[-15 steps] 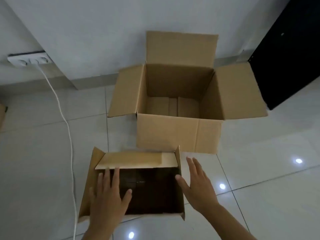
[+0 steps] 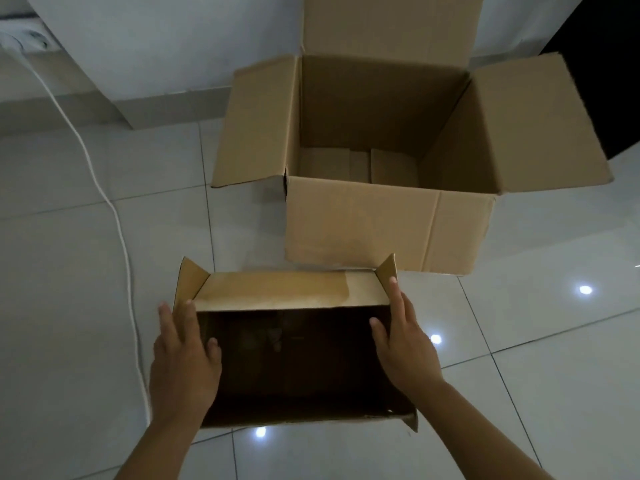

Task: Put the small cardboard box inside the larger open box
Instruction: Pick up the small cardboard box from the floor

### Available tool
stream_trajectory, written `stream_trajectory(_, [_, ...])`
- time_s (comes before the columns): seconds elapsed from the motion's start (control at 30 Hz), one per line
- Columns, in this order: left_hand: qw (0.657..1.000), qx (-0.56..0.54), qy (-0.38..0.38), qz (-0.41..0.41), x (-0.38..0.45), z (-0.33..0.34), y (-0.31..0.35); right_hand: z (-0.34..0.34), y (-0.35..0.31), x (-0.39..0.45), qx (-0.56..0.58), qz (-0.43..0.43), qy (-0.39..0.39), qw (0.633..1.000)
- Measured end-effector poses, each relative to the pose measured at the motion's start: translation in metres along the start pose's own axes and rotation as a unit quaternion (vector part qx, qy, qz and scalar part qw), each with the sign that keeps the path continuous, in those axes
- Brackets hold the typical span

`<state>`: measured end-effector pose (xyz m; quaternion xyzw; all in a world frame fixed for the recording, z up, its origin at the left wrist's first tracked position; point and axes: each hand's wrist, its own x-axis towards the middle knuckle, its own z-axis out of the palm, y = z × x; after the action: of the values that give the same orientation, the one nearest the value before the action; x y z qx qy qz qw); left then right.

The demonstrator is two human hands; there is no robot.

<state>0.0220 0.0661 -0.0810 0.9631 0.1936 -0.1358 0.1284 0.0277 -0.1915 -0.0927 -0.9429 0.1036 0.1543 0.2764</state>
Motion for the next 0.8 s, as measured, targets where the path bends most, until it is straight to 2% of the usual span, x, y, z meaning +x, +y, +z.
stream_trajectory(0.13, [0.999,-0.046,0.022,0.018,0.006,0.003,-0.008,0.003,0.008,0.009,-0.043,0.002,-0.006,0.999])
stream_trajectory(0.3, [0.996,-0.055,0.025,0.063,0.002,-0.006,-0.018,-0.004,0.011,0.002,-0.013,-0.006,0.002,1.0])
stream_trajectory(0.53, [0.998,-0.042,0.031,0.044,-0.019,-0.048,-0.008,-0.035,-0.005,-0.025,0.024,0.036,-0.021,0.999])
stream_trajectory(0.8, [0.998,-0.01,0.053,0.026,-0.052,-0.113,-0.01,-0.079,-0.047,-0.056,0.034,0.007,-0.031,0.999])
